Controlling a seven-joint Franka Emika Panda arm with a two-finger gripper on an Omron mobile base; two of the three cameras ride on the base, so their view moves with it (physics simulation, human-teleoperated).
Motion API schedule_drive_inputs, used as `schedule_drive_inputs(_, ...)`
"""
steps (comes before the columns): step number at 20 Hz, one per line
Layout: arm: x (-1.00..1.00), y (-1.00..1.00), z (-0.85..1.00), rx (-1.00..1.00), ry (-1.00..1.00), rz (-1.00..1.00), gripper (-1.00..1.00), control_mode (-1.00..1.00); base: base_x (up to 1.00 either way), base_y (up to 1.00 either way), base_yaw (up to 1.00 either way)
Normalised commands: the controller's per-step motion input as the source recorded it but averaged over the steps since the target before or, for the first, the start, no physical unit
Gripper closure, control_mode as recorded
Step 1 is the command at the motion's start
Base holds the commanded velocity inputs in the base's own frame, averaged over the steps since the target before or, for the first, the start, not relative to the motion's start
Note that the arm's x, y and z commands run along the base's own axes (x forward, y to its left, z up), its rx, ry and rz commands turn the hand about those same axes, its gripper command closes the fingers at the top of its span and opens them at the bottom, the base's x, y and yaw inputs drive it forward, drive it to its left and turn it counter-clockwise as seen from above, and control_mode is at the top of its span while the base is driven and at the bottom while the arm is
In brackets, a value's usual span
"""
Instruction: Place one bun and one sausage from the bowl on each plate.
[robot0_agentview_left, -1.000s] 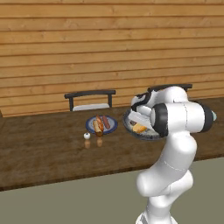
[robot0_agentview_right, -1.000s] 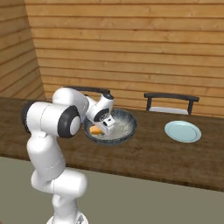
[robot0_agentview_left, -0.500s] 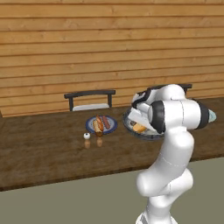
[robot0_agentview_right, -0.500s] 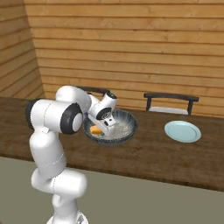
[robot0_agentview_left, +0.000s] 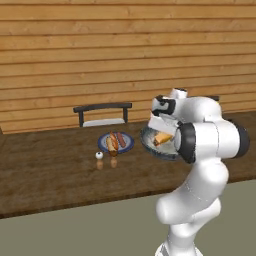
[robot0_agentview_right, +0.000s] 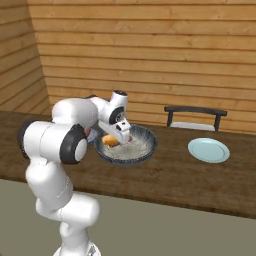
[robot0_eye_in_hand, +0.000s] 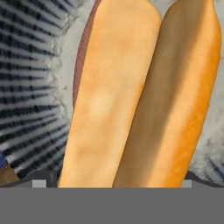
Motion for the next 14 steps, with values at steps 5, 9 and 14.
schedule_drive_inputs(5, -0.92, 0.02, 0.72, -0.18, -0.10, 0.05, 1.00, -1.00, 0.00, 0.00, 0.00)
schedule_drive_inputs(9, -1.00, 0.31, 0.45, -0.27, -0.20, 0.18, 1.00, -1.00, 0.00, 0.00, 0.00)
schedule_drive_inputs(14, -0.81, 0.19, 0.23, -0.09, -0.14, 0.19, 1.00, -1.00, 0.00, 0.00, 0.00)
